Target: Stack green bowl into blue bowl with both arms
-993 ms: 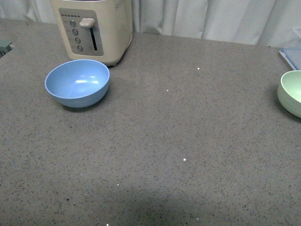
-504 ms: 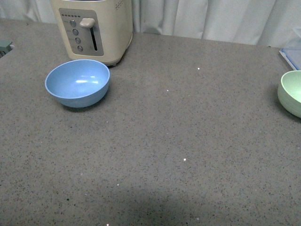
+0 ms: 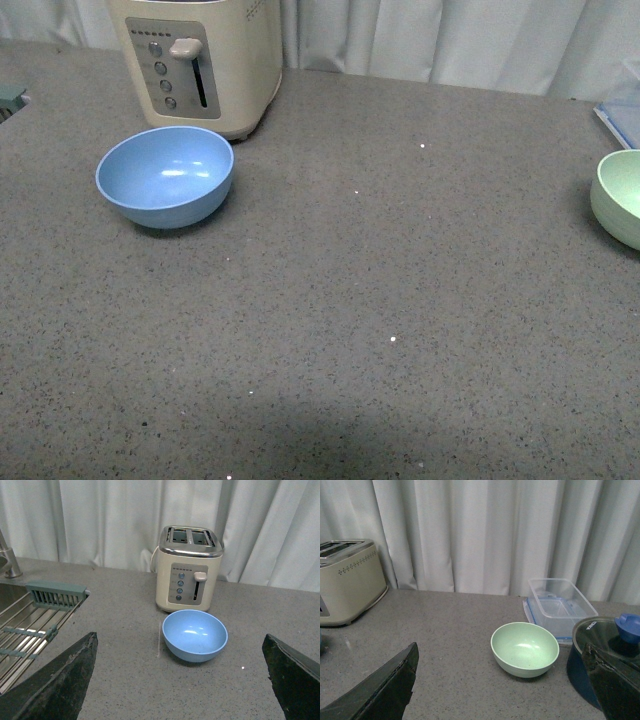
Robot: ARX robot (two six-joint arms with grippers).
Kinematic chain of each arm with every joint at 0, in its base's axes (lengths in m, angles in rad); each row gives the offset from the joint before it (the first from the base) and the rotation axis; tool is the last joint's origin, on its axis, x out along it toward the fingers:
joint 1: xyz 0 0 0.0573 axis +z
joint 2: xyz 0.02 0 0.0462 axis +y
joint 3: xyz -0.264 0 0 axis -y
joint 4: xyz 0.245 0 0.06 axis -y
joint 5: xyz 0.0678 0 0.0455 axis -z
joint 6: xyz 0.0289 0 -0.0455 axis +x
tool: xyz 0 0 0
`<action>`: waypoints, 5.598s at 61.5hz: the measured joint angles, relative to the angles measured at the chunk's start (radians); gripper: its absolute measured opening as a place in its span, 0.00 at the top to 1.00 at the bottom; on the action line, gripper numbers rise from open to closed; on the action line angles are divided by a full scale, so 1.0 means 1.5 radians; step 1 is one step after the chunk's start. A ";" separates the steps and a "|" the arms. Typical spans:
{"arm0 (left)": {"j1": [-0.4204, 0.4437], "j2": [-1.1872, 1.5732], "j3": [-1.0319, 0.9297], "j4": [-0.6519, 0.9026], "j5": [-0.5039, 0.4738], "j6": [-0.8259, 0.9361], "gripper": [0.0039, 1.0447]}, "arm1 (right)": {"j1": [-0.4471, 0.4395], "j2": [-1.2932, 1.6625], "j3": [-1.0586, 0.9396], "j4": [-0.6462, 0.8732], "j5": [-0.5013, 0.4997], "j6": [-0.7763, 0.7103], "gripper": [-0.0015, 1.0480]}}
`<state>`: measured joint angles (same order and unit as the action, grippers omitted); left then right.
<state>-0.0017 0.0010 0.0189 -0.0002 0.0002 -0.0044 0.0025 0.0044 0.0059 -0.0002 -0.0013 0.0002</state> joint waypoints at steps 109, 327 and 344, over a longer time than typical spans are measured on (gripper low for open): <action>-0.049 1.235 0.550 0.201 -0.097 -0.409 0.06 | 0.000 0.000 0.000 0.000 0.000 0.000 0.09; -0.282 1.172 0.567 0.086 -0.040 -0.345 0.31 | 0.000 0.000 0.000 0.000 0.000 0.000 0.09; -0.161 1.057 0.425 0.195 -0.096 -0.342 0.06 | 0.000 0.000 0.000 0.000 0.000 0.000 0.09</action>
<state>-0.2428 1.5871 0.6563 0.2916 -0.1444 -0.5171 0.0025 0.0044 0.0059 -0.0002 -0.0010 0.0002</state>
